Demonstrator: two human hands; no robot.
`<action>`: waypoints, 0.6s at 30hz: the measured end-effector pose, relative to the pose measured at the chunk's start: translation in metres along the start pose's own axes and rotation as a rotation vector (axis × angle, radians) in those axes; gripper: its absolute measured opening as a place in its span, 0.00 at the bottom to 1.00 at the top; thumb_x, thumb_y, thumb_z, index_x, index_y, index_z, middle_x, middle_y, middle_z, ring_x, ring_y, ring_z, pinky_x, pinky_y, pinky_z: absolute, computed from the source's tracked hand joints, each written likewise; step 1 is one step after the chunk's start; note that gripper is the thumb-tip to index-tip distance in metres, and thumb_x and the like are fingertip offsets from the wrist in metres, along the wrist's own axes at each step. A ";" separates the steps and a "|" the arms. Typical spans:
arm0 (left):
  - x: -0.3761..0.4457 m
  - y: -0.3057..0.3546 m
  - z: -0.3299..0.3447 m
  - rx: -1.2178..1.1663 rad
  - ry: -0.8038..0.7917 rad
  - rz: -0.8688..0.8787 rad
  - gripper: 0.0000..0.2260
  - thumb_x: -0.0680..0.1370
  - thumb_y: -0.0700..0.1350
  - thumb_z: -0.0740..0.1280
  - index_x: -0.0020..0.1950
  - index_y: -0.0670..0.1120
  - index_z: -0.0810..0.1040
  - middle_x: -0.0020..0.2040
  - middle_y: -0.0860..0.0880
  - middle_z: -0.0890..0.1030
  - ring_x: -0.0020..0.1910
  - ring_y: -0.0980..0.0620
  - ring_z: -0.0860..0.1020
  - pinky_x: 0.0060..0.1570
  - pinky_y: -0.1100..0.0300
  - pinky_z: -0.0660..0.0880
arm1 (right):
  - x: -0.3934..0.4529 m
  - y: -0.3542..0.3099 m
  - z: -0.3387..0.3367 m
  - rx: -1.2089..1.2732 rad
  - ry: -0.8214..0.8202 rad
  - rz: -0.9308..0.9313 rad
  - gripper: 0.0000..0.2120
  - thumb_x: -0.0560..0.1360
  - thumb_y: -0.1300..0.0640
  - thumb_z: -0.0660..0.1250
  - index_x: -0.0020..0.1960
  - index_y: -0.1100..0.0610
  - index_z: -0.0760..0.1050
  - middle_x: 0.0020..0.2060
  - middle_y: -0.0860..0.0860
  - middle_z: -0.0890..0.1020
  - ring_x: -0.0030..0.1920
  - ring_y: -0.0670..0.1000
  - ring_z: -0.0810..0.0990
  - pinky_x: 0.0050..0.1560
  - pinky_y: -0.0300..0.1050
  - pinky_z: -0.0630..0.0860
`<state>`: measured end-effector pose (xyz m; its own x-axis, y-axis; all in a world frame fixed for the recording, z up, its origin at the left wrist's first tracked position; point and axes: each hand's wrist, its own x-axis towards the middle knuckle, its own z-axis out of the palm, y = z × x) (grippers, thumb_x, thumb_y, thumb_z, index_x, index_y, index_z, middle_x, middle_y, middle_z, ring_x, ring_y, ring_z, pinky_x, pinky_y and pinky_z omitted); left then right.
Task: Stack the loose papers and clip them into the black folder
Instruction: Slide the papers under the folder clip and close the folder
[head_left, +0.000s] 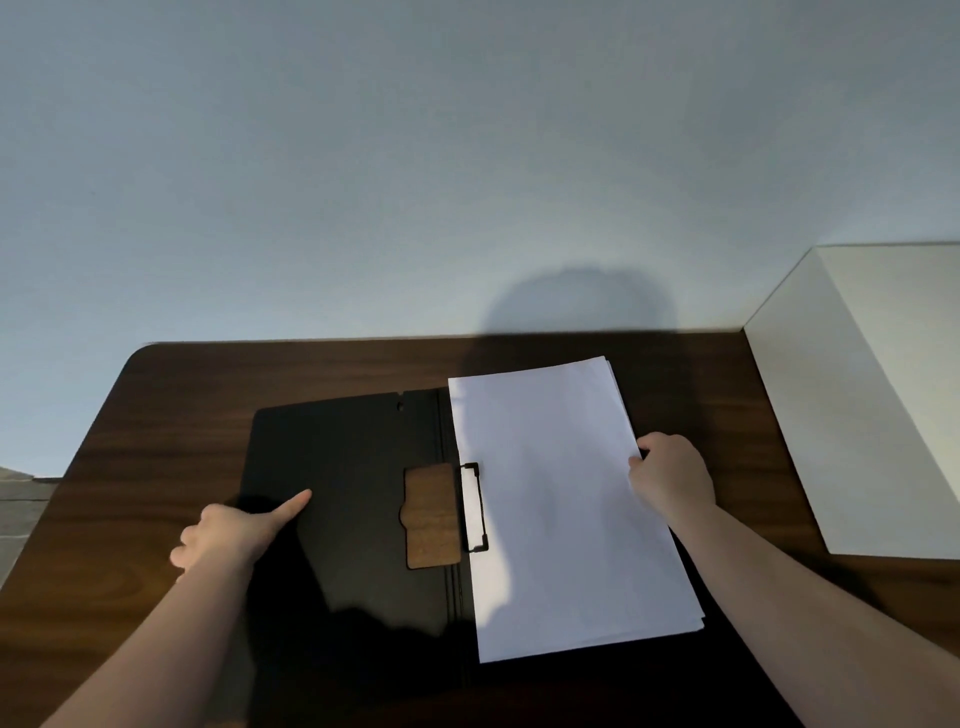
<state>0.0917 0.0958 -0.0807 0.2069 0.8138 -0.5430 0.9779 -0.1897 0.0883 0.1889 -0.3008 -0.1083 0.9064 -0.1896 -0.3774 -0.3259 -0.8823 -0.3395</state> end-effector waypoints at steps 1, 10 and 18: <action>0.001 -0.001 -0.004 0.006 0.001 0.020 0.52 0.54 0.73 0.71 0.65 0.37 0.70 0.65 0.36 0.72 0.66 0.34 0.68 0.65 0.42 0.65 | 0.000 0.000 -0.001 -0.011 -0.005 0.001 0.12 0.77 0.58 0.61 0.57 0.61 0.77 0.52 0.58 0.80 0.49 0.58 0.79 0.46 0.50 0.77; -0.043 0.023 -0.046 -0.393 0.075 0.503 0.16 0.74 0.55 0.69 0.46 0.42 0.76 0.44 0.44 0.79 0.46 0.42 0.78 0.43 0.51 0.73 | -0.003 0.004 -0.019 -0.048 -0.065 0.017 0.11 0.78 0.59 0.60 0.55 0.62 0.76 0.47 0.56 0.80 0.42 0.52 0.74 0.45 0.45 0.74; -0.111 0.087 -0.074 -0.388 -0.343 0.776 0.08 0.75 0.43 0.67 0.38 0.45 0.83 0.36 0.46 0.86 0.38 0.46 0.83 0.45 0.53 0.79 | -0.016 0.002 -0.038 0.049 -0.123 0.056 0.13 0.77 0.63 0.61 0.59 0.64 0.74 0.56 0.59 0.80 0.51 0.56 0.78 0.53 0.45 0.75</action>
<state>0.1558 0.0294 0.0492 0.8470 0.3172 -0.4265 0.5242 -0.3653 0.7693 0.1846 -0.3160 -0.0699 0.8478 -0.1809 -0.4985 -0.3904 -0.8491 -0.3557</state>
